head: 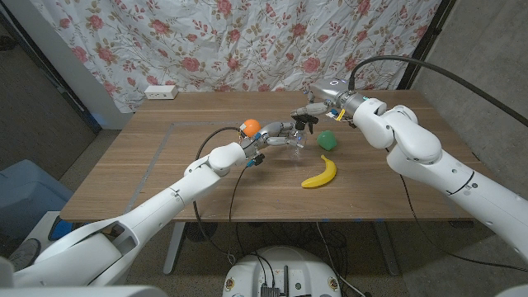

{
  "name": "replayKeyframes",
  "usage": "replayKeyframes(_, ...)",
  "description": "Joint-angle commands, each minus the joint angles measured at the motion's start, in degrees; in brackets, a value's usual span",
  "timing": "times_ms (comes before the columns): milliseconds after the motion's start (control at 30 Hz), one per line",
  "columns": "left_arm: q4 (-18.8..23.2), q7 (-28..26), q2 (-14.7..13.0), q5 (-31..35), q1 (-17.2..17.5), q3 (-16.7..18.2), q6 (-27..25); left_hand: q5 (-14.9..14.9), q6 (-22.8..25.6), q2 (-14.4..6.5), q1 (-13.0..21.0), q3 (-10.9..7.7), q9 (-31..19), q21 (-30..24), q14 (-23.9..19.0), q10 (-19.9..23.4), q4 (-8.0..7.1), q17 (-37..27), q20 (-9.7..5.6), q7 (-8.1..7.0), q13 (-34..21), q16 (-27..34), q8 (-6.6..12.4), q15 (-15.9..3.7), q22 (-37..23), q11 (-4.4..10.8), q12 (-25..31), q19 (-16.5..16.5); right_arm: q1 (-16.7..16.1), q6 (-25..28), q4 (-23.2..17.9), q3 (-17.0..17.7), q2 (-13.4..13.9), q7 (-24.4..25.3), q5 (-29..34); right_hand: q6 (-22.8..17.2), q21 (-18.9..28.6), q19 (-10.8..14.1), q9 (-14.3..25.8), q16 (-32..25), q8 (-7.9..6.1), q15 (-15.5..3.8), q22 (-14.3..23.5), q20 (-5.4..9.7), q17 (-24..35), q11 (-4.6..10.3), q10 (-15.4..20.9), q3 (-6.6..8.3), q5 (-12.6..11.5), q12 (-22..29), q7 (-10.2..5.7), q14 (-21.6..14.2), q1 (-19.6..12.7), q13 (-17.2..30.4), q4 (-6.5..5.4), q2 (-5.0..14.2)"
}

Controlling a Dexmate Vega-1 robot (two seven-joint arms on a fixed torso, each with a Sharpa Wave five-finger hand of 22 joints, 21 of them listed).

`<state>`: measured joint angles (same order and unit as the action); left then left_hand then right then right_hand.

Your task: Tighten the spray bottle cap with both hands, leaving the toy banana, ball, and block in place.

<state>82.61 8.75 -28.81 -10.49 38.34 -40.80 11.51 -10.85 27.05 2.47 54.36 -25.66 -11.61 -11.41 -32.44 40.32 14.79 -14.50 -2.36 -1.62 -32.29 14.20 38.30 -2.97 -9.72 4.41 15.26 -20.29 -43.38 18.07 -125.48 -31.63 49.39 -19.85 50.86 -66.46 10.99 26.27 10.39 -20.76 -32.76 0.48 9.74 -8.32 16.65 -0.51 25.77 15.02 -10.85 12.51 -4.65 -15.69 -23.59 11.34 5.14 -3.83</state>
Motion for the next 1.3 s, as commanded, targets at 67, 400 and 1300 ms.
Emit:
replayKeyframes(67,0.77,-0.34,-0.39,0.32,0.33,0.22,-0.01,-0.33,7.86,-12.5,-11.91,-5.69,-0.25,-0.03,-0.5,0.55,-5.22,-0.16,-0.19,2.64,-0.15,0.3,4.42,-3.52,-0.28,-0.05,0.2,-0.61,0.78,-1.23,-0.37,1.17,1.25,-0.57,-2.92,1.97,-0.33,-0.39,0.13,0.39,1.21,0.4,0.14,-0.66,0.27,-0.32,-0.86,-0.9,-0.78,-0.34,0.15,0.79,1.71,0.22,-0.31,-0.47)
replayKeyframes(400,2.72,-1.28,-1.3,0.5,1.37,0.79,-0.61,-0.32,7.75,-12.49,-11.88,-5.68,-0.26,-0.03,-0.47,0.61,-5.18,-0.21,-0.26,2.47,-0.14,0.34,4.3,-3.58,-0.28,0.0,0.18,-0.63,1.25,-2.36,-0.46,2.07,2.23,-0.57,-5.78,6.31,-0.36,-1.4,0.33,1.3,3.76,1.61,0.14,-1.42,0.48,-1.3,-2.38,-2.57,-1.66,-0.85,0.81,2.22,4.91,0.32,-1.21,-1.55)
replayKeyframes(1300,6.99,-6.93,-3.89,-1.4,7.58,4.9,-0.16,-0.23,7.55,-11.84,-11.47,-5.27,-0.28,-0.13,-0.61,-0.1,-4.71,-0.28,-0.01,2.31,0.37,0.62,3.98,-4.03,-0.28,0.43,-0.57,-1.04,-0.27,-0.21,0.75,5.32,2.68,4.78,-14.39,18.62,-0.23,-2.63,0.87,2.83,10.18,4.45,0.09,-2.25,0.13,-1.74,-4.62,-3.81,-3.5,-1.02,2.11,3.35,6.85,0.54,-1.37,-1.06)
